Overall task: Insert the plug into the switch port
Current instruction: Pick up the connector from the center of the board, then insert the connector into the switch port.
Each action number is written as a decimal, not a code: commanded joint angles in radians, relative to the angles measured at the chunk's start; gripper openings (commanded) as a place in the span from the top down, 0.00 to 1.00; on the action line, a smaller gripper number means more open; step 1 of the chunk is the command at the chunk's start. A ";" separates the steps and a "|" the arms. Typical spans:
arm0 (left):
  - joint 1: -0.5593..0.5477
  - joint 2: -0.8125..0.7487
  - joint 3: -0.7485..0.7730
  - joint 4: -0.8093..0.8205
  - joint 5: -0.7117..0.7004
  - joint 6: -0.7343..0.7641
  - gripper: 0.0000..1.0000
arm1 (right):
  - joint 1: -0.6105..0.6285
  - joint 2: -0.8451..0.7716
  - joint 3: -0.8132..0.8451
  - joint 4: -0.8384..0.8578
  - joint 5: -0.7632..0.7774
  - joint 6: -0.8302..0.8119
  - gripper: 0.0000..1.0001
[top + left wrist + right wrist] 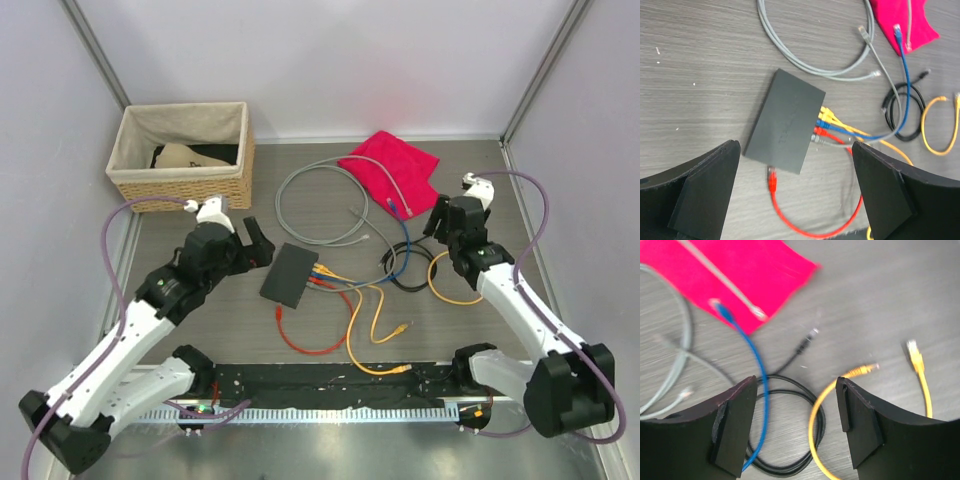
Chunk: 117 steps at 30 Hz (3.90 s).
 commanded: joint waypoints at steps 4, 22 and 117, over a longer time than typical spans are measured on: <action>-0.005 -0.087 0.022 -0.153 0.058 0.116 0.00 | -0.149 0.156 -0.073 0.124 -0.114 0.206 0.29; 0.018 -0.072 -0.001 -0.158 0.100 0.133 0.00 | -0.229 0.399 -0.148 0.281 -0.209 0.246 0.67; -0.061 0.143 -0.147 0.170 0.184 -0.468 1.00 | 1.210 0.539 -0.002 0.966 0.476 -0.846 0.39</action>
